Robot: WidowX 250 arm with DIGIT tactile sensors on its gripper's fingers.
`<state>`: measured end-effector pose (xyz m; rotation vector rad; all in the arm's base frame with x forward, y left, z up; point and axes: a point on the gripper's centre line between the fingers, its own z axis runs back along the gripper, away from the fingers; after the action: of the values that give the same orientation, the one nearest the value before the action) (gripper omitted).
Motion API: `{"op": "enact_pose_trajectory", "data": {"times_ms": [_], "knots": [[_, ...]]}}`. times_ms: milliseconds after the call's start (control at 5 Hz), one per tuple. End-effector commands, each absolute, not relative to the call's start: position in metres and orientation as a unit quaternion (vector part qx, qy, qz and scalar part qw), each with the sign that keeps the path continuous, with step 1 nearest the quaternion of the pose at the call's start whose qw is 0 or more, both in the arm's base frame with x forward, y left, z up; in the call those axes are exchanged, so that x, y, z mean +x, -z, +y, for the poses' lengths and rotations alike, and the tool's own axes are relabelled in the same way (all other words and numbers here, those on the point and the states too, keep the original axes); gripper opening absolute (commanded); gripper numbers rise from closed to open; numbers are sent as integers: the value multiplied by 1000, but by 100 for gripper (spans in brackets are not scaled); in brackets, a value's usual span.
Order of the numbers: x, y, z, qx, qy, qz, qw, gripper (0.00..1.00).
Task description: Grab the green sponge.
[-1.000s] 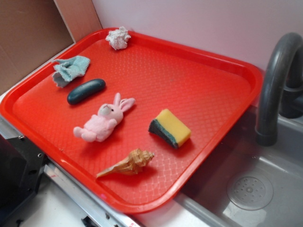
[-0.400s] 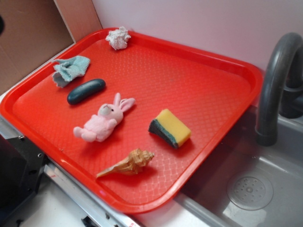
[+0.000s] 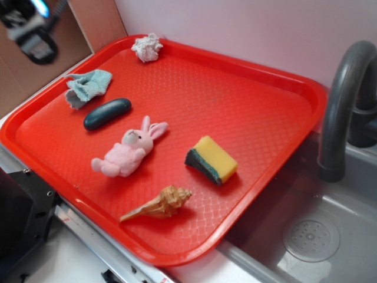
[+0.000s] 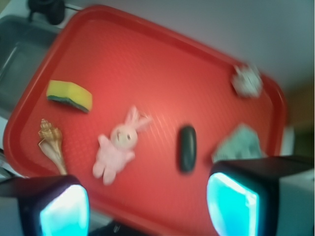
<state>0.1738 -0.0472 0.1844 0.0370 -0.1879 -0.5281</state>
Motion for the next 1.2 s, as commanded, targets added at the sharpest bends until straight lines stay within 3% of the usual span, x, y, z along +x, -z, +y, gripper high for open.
{"op": "enact_pose_trajectory", "data": {"times_ms": [0,200,600,1000], "knots": [[208,-146,-95,-56,484,-131,863,100],[212,-127,-116,-69,588,-117,797,100],[222,-89,-135,-28,626,-68,776,100],[219,-68,-144,4,644,-34,765,100]]}}
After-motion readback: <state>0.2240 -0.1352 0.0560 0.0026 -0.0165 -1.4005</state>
